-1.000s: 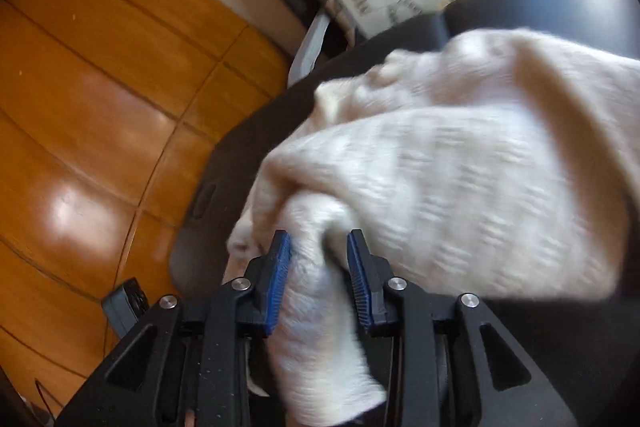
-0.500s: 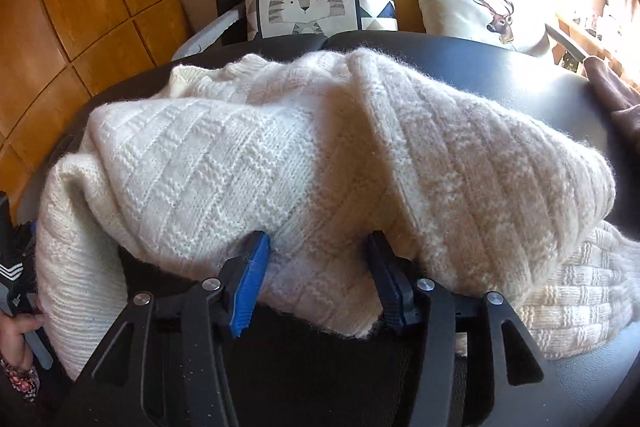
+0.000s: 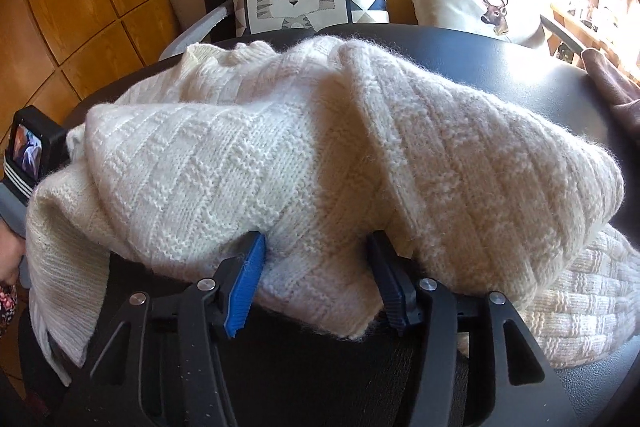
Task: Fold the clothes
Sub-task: 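Open the right gripper and withdraw it from the spread sweater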
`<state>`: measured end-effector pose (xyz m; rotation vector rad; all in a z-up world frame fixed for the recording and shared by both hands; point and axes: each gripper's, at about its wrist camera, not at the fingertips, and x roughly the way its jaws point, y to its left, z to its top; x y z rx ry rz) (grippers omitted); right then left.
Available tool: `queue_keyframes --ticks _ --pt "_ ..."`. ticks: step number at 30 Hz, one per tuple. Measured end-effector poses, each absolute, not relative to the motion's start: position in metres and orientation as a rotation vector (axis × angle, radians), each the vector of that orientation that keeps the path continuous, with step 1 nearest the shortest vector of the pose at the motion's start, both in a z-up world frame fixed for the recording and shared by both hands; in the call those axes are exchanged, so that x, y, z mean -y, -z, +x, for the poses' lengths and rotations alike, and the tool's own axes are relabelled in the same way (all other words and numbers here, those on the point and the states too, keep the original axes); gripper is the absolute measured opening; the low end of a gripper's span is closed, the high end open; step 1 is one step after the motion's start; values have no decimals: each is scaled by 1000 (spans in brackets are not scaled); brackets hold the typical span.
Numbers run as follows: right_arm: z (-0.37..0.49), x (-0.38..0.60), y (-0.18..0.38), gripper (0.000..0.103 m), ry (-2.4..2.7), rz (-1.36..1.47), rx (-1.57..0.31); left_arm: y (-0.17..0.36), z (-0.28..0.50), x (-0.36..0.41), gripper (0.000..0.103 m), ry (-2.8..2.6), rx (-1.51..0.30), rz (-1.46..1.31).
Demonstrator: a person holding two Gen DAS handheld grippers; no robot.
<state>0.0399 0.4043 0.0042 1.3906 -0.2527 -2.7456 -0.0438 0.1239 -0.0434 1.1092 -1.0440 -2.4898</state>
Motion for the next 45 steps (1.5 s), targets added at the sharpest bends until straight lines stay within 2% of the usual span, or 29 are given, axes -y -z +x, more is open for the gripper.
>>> queue_keyframes --ticks 3,7,13,18,20,21,25,28,31,32,34,38,42,45 --pt "45 -411 -10 56 2737 1364 337 30 -63 -122 22 2510 1005 1215" --pt "70 -413 -20 57 2681 1248 471 5 -32 -123 23 2656 853 1268" --pt "98 -385 -17 58 2600 1294 349 -8 63 -122 26 2870 386 1476" --pt "92 -372 -5 59 2621 1343 244 0 132 -120 26 2909 -144 1586" --pt "89 -369 -5 59 2643 1328 219 6 152 -122 26 2957 -301 1624" --pt "87 -368 -4 59 2650 1323 218 9 157 -127 27 2964 -335 1656" --pt "84 -368 -4 59 2684 1289 257 2 159 -150 28 3022 -267 1665" --pt "82 -373 -5 59 2695 1267 293 -4 151 -155 28 3033 -448 1688" --pt "79 -381 -5 59 2685 1228 316 -16 155 -149 29 3121 -784 1579" --pt "77 -381 -5 59 2680 1217 319 -19 158 -149 30 3151 -813 1520" --pt "73 -379 -5 59 2672 1206 316 -20 159 -157 33 3174 -737 1505" --pt "67 -377 -4 59 2659 1218 309 -5 139 -182 33 3093 -503 1666" --pt "77 -383 -9 59 2644 1249 310 3 128 -195 33 3045 -432 1673" --pt "102 -391 -21 59 2716 1228 203 1 121 -204 33 3032 -348 1649"
